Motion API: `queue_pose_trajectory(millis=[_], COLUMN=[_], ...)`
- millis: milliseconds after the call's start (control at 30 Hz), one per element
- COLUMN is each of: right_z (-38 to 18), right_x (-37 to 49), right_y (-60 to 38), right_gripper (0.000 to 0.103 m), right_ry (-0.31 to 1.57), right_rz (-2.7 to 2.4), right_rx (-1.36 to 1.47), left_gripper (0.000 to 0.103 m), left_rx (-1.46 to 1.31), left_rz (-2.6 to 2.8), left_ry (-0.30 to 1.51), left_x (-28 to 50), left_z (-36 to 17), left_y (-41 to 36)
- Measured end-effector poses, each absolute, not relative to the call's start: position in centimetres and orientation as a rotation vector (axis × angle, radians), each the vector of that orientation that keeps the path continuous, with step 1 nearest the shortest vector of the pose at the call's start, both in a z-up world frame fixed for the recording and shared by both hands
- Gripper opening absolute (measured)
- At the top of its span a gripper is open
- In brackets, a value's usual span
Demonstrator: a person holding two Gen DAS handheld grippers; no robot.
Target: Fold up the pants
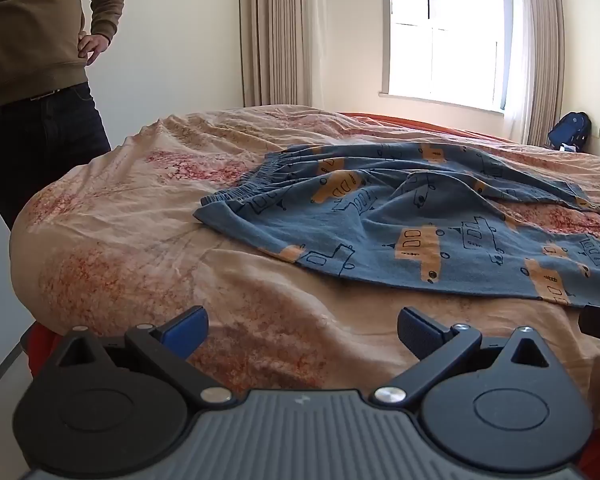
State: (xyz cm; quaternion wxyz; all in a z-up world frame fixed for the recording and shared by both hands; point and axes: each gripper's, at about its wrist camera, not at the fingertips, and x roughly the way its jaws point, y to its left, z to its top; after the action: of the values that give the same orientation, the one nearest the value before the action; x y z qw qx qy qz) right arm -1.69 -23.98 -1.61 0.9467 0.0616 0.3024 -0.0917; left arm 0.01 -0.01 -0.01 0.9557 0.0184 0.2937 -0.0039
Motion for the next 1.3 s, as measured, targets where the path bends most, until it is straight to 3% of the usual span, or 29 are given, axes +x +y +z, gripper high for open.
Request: queue_pose_trajectory(millis=[1300], right_z=[-1.91], right_x=[-1.68], right_y=[-24.09], right_gripper=[0.103], right_ry=[0.625], right_rz=[-0.184], right_rx=[0.127], left_gripper=[0.103], left_rx=[0.039], left_rz=[-0.007], left_ry=[0.588], left_x=[-0.45], left_z=[0.35], left_y=[0.29])
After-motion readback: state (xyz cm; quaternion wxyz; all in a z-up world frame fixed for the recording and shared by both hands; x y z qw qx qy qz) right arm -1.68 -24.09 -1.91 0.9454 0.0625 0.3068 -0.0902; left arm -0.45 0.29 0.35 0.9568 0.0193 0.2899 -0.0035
